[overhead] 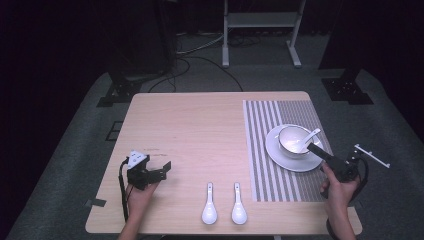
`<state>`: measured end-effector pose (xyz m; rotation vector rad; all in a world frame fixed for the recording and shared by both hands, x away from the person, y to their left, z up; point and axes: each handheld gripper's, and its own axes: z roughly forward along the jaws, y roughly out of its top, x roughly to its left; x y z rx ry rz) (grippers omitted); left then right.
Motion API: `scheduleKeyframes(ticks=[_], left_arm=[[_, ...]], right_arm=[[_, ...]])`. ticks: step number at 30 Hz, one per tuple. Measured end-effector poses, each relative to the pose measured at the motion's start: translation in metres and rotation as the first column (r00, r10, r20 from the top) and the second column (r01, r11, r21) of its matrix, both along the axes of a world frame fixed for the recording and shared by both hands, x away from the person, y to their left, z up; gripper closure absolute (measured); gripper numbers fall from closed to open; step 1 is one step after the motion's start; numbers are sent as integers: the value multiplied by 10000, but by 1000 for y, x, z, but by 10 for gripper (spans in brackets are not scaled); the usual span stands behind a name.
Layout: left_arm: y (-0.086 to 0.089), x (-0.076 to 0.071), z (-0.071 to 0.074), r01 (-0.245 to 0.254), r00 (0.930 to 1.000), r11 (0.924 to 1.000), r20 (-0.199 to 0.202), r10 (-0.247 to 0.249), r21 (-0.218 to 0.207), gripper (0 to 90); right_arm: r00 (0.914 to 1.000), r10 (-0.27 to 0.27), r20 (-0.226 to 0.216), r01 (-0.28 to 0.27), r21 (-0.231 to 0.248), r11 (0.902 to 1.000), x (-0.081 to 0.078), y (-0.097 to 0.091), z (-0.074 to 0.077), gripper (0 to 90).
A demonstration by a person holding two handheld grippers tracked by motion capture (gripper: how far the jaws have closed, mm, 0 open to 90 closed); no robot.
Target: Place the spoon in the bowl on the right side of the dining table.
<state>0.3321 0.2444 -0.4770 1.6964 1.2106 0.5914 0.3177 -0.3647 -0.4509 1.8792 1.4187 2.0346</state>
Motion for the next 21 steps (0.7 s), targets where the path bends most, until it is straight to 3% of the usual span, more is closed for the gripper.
scheduleKeyframes(ticks=[21], left_arm=[[0,0,0,-6,10000,10000,1,6,17,47]], right_arm=[[9993,366,-65,-368,-411,9985,-14,12,-11,417]])
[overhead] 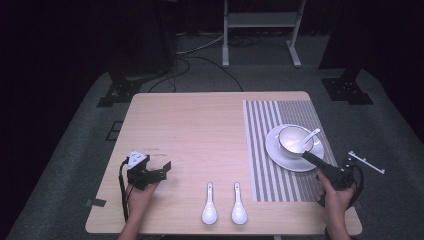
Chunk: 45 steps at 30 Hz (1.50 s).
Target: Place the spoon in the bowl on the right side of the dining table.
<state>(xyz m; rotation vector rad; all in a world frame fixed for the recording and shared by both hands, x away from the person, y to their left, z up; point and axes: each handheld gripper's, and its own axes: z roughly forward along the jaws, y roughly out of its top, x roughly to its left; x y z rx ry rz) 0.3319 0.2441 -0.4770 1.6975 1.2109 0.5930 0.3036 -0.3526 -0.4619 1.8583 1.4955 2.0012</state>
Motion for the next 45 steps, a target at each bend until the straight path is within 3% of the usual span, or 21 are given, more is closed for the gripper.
scheduleKeyframes(ticks=[45], left_arm=[[0,0,0,31,10000,10000,-8,-31,10,47]], right_arm=[[9939,1095,-160,-1093,149,9939,-25,32,-20,406]])
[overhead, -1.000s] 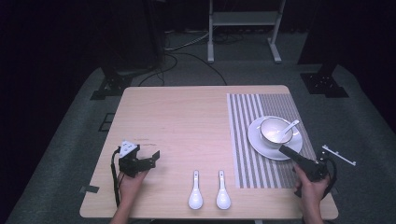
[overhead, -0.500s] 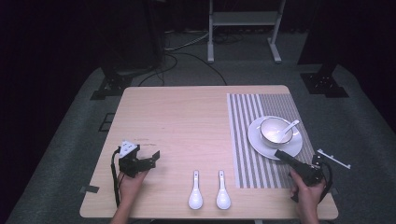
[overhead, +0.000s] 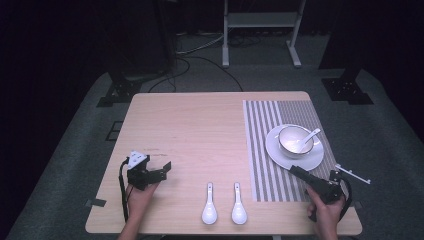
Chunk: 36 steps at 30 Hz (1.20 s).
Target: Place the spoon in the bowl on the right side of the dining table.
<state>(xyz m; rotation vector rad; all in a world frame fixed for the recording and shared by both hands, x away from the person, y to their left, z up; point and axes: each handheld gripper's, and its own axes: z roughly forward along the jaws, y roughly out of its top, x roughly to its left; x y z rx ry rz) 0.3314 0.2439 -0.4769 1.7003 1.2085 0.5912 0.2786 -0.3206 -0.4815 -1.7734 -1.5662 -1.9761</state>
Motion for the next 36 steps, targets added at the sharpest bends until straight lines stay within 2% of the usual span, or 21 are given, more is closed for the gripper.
scheduleKeyframes(ticks=[19,36], left_arm=[[0,0,0,11,10000,10000,6,-11,9,47],[0,0,0,39,10000,10000,6,-39,1,47]], right_arm=[[9987,504,75,-503,-60,9987,-10,16,0,400],[9968,794,-55,-794,-30,9968,-19,22,-7,393]])
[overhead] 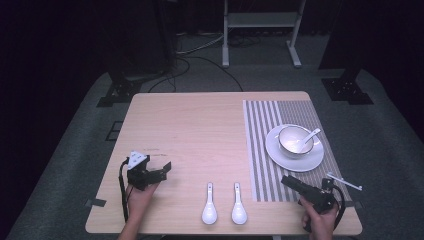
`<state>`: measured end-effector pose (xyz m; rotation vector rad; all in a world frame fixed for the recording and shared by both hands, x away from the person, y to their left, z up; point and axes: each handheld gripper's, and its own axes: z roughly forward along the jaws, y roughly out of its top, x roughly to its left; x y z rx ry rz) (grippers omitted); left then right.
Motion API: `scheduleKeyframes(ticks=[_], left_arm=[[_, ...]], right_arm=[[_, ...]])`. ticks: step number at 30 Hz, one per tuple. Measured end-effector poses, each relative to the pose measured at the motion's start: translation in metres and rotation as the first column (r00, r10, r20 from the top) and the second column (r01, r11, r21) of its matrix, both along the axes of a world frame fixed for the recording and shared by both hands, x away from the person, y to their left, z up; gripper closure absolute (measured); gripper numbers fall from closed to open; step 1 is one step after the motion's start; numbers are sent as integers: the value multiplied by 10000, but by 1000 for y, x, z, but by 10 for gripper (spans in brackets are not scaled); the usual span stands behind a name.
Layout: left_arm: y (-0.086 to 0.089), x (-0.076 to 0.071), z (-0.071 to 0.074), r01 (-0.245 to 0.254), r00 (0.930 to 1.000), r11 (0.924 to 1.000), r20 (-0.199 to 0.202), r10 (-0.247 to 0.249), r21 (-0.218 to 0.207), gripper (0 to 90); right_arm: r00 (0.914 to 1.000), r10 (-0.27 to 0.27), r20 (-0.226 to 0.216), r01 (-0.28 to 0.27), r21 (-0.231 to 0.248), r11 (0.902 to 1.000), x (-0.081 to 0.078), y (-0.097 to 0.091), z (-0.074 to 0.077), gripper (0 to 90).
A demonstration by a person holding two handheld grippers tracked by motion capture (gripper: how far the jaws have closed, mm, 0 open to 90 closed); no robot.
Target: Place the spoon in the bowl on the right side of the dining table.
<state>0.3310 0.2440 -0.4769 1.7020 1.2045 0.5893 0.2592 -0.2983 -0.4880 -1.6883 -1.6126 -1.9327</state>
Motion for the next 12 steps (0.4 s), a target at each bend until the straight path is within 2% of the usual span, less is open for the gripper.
scheduleKeyframes(ticks=[12], left_arm=[[0,0,0,23,10000,10000,-28,-23,-9,47]], right_arm=[[9998,178,60,-177,-55,9998,-2,4,0,384]])
